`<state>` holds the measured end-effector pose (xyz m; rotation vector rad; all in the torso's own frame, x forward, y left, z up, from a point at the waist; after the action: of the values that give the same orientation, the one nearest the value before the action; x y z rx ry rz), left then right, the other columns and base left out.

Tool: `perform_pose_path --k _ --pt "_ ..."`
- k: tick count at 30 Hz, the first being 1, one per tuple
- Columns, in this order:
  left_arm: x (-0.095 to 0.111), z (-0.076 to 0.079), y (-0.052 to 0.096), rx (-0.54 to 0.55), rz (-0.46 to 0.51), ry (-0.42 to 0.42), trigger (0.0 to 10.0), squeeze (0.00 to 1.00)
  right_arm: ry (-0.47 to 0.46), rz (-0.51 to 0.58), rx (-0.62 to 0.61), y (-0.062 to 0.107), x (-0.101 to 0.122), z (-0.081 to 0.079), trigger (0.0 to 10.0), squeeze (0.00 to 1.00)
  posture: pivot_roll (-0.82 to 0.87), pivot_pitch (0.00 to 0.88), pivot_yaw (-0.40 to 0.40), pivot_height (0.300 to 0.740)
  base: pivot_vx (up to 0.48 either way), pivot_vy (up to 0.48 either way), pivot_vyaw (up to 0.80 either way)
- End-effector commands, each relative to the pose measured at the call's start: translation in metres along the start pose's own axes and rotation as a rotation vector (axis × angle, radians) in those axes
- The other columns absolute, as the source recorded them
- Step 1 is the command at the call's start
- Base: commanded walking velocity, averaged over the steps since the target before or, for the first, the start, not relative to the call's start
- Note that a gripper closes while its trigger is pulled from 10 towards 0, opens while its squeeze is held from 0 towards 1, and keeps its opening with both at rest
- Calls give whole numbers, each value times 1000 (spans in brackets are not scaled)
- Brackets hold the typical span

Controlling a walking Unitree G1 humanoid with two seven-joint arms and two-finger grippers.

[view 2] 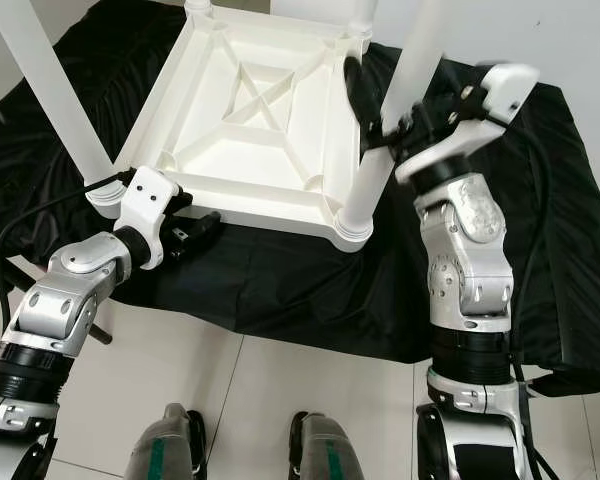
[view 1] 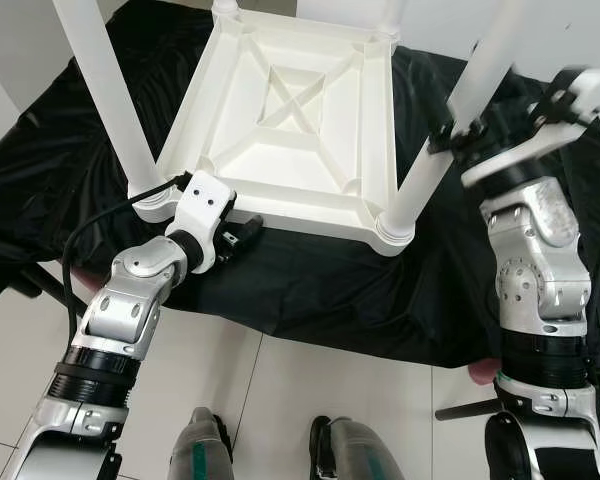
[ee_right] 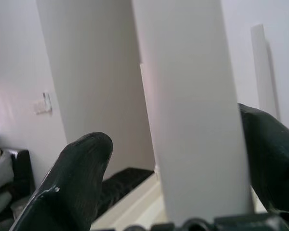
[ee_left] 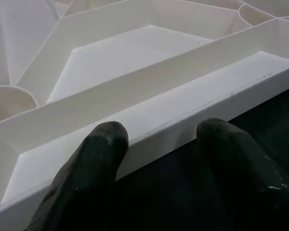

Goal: Building children table

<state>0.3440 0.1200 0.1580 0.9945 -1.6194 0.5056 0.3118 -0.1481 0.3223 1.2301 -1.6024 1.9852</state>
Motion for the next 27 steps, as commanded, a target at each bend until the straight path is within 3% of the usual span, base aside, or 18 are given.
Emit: perform_pose_path --k 1,8,12,13,14,15,19,23,27 --pt "-16 5 -2 -37 -59 36 10000 0 17 50 -24 -3 12 -1 10000 0 -21 114 -14 740 0 0 0" --pt "-18 0 -3 -37 -62 51 10000 0 29 122 -81 -10 31 6 10000 0 -24 110 -8 740 0 0 0" --pt "0 -13 -7 -23 -5 81 10000 0 44 170 -132 -14 45 15 10000 0 -24 104 -9 740 0 0 0" --pt "11 -24 -11 5 24 82 10000 0 48 185 -142 -16 49 17 10000 0 -24 103 -11 740 0 0 0" --pt "11 -24 -11 5 24 82 10000 0 48 185 -142 -16 49 17 10000 0 -24 103 -11 740 0 0 0" --pt "28 -45 -17 70 64 69 10000 0 47 200 -152 -18 54 19 10000 0 -26 101 -11 740 0 0 0" --pt "39 -62 -24 136 82 63 10000 0 43 204 -154 -19 56 19 10000 0 -28 100 -10 740 0 0 0" --pt "46 -69 -33 181 86 43 10000 0 41 210 -152 -20 57 17 10000 0 -41 100 0 740 0 0 0" --pt "49 -66 -43 175 84 37 10000 0 45 216 -154 -20 59 15 10000 0 -53 96 7 740 0 0 0"
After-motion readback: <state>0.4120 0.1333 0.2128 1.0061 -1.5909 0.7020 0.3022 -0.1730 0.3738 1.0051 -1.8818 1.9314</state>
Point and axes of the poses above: a point about 5 cm out from each wrist's last joint towards the gripper, its own y axis pointing back from the gripper into the wrist, its own x axis along the axis of the wrist's last joint, z = x × y, the point moved 3 cm from there along -y, pointing out of the wrist towards the gripper, and after that the axes turned 5 degrees about -y, right-handed, at the moved point
